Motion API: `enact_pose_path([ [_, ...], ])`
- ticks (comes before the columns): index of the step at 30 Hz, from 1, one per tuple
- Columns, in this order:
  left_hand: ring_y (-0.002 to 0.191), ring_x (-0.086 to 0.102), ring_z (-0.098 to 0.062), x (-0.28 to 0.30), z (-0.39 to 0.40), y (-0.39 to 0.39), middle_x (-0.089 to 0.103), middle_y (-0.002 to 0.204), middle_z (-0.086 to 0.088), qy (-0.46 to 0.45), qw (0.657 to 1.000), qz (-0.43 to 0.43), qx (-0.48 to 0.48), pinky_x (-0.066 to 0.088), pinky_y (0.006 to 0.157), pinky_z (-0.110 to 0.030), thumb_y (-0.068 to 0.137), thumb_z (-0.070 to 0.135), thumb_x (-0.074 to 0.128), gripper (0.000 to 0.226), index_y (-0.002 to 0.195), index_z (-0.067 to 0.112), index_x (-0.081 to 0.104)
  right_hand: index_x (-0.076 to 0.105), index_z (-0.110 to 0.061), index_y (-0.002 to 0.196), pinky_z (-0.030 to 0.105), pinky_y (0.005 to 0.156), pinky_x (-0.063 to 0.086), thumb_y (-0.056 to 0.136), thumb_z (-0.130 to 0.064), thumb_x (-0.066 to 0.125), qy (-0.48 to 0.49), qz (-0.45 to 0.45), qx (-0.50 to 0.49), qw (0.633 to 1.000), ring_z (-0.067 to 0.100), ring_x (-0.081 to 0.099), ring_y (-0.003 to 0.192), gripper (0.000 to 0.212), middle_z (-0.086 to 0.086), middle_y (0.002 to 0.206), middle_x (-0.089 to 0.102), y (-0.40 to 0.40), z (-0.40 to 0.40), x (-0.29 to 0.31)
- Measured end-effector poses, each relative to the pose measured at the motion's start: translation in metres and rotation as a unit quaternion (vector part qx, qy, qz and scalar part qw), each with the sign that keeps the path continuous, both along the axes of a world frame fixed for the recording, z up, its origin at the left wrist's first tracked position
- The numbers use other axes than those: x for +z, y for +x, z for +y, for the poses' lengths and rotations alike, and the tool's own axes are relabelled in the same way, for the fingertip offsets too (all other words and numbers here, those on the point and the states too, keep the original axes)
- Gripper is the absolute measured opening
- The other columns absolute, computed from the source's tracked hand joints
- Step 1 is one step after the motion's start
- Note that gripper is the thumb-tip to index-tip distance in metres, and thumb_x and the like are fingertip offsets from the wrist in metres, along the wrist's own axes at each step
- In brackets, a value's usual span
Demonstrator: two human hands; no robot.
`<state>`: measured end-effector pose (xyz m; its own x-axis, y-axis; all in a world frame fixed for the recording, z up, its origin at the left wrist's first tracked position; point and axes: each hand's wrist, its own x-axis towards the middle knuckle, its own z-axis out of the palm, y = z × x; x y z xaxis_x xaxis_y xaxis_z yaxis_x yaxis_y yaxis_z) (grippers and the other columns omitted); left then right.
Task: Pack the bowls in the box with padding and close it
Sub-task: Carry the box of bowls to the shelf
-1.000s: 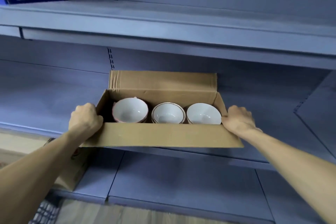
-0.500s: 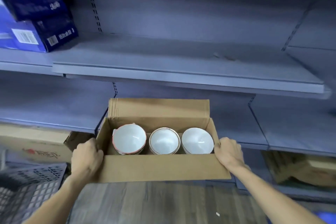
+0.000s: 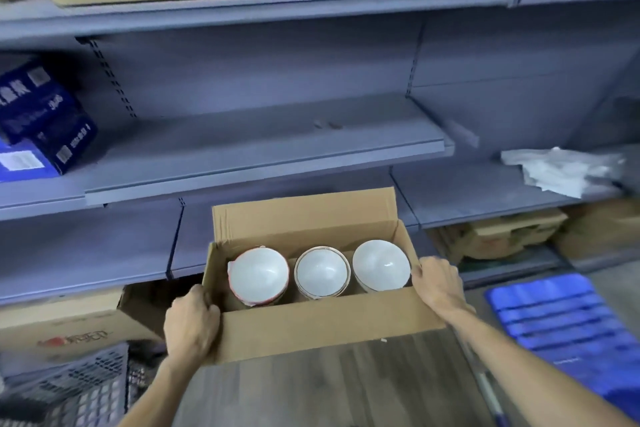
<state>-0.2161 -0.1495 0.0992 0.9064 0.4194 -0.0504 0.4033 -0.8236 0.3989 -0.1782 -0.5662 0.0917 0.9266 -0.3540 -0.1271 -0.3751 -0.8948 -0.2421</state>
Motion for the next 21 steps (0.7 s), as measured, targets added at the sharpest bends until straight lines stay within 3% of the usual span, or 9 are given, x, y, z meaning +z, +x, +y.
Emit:
enact_pose_path([
  [6, 0.084, 0.06, -0.043, 0.015, -0.096, 0.023, 0.067, 0.088, -0.019, -0.015, 0.994, 0.001, -0.111, 0.05, 0.071, -0.042, 0.083, 0.007, 0.054, 0.006, 0.087, 0.006, 0.058, 0.066, -0.005, 0.093, 0.041, 0.078, 0.047, 0.101, -0.022, 0.047, -0.028, 0.002, -0.088, 0.996, 0.042, 0.064, 0.105, 0.026, 0.02, 0.11, 0.069, -0.052, -0.101, 0.036],
  [12, 0.075, 0.051, -0.033, 0.031, -0.239, 0.066, 0.055, 0.077, -0.006, -0.025, 0.967, 0.009, -0.253, 0.047, 0.068, -0.038, 0.08, 0.008, 0.051, 0.004, 0.078, 0.012, 0.052, 0.044, -0.011, 0.065, 0.04, 0.066, 0.041, 0.099, -0.017, 0.046, -0.011, -0.011, -0.239, 0.971, 0.041, 0.055, 0.079, 0.035, 0.012, 0.072, 0.056, -0.128, -0.223, 0.055],
  [16, 0.083, 0.059, -0.036, 0.047, -0.354, 0.099, 0.063, 0.084, -0.009, -0.013, 0.936, -0.003, -0.352, 0.045, 0.069, -0.038, 0.078, 0.01, 0.05, 0.005, 0.079, 0.015, 0.047, 0.048, -0.011, 0.068, 0.039, 0.067, 0.04, 0.098, -0.019, 0.047, -0.035, -0.006, -0.32, 0.947, 0.043, 0.062, 0.087, 0.031, 0.019, 0.088, 0.069, -0.167, -0.304, 0.072],
  [18, 0.078, 0.056, -0.034, 0.054, -0.411, 0.113, 0.06, 0.081, -0.007, -0.023, 0.924, -0.012, -0.382, 0.047, 0.067, -0.037, 0.078, 0.01, 0.048, 0.005, 0.078, 0.015, 0.047, 0.048, -0.011, 0.067, 0.038, 0.067, 0.042, 0.097, -0.018, 0.048, -0.024, -0.018, -0.36, 0.933, 0.04, 0.057, 0.082, 0.031, 0.019, 0.087, 0.065, -0.179, -0.343, 0.078],
  [21, 0.086, 0.061, -0.038, 0.063, -0.49, 0.135, 0.067, 0.091, -0.013, -0.02, 0.907, -0.024, -0.421, 0.051, 0.072, -0.039, 0.079, 0.011, 0.049, 0.009, 0.086, 0.012, 0.055, 0.055, -0.007, 0.073, 0.038, 0.068, 0.042, 0.098, -0.017, 0.046, -0.017, -0.028, -0.398, 0.917, 0.039, 0.056, 0.083, 0.028, 0.016, 0.083, 0.058, -0.185, -0.396, 0.087],
])
